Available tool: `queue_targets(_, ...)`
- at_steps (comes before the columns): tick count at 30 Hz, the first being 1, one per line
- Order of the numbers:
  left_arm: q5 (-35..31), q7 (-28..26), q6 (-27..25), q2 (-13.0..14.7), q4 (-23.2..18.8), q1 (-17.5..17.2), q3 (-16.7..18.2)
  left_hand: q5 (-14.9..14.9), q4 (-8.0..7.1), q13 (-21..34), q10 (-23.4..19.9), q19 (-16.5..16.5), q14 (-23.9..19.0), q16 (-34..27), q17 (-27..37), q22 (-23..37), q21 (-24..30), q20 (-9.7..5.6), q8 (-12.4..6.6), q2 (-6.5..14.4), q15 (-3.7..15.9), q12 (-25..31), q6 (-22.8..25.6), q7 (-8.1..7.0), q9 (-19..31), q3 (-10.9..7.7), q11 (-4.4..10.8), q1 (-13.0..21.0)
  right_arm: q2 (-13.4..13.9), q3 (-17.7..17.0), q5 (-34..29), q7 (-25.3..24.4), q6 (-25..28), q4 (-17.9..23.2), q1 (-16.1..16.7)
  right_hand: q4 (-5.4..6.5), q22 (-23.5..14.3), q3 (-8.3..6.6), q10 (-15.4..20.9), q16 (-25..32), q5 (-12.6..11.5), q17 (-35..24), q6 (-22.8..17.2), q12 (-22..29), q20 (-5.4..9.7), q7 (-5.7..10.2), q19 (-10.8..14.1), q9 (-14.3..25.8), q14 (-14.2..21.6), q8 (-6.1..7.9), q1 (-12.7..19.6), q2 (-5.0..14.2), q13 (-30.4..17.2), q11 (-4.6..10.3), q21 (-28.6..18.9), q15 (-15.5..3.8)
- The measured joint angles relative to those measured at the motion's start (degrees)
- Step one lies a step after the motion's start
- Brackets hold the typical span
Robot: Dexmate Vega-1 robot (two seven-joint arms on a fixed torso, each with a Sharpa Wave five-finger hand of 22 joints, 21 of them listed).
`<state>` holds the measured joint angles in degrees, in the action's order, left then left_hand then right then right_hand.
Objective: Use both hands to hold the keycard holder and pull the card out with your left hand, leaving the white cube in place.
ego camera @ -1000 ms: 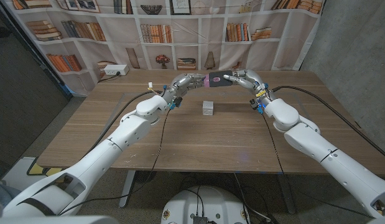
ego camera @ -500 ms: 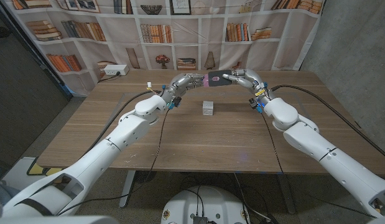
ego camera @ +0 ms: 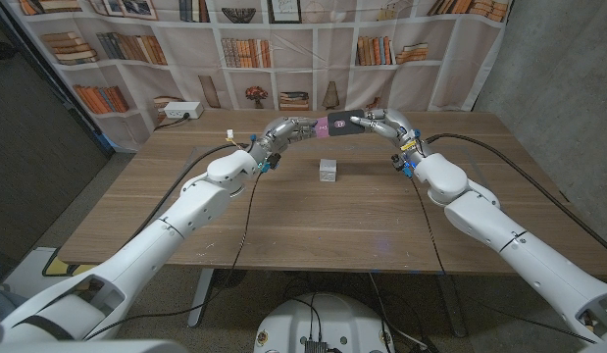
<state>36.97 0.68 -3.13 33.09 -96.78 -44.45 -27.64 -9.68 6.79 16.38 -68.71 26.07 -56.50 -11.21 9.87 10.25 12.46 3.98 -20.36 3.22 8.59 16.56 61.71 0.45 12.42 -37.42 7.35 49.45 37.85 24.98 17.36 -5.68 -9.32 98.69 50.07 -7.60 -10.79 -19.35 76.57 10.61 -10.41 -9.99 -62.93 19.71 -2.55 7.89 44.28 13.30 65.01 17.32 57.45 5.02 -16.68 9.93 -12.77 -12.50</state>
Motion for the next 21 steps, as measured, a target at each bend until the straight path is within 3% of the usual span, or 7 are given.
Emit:
queue_targets(10,0.42,-0.13,-0.56,0.68,-0.06,-0.27,0.46,0.00,-0.17,0.27,0.22,-0.02,0.00,0.20,0.00,0.00,-0.06,-0.01,0.18,0.00,0.00,-0.29,-0.29,0.29,0.57,0.18,-0.02,0.00,-0.42,0.16,0.00,0.02,-0.35,-0.76,-0.42,0.00,0.00,0.00,0.00,0.00,-0.22,0.00,-0.11,-0.02,0.00,-0.33,0.00,0.06,0.00,0.10,0.07,-0.07,-0.23,0.00,0.00,0.00)
queue_targets(21,0.99,-0.25,-0.98,1.66,-0.53,-0.74,1.15,0.01,-0.16,0.79,0.28,-0.30,-0.66,0.20,0.01,0.00,-0.06,-1.95,-0.25,0.24,0.21,-0.39,-0.29,0.29,1.30,0.18,0.13,-0.21,-0.48,0.16,-0.08,-0.19,-0.66,-0.90,-0.45,0.00,0.00,0.00,-0.01,0.00,-0.22,0.00,0.01,0.22,0.41,-0.44,-0.42,-0.03,0.00,0.10,0.08,-0.07,-0.18,-0.01,0.00,0.00)
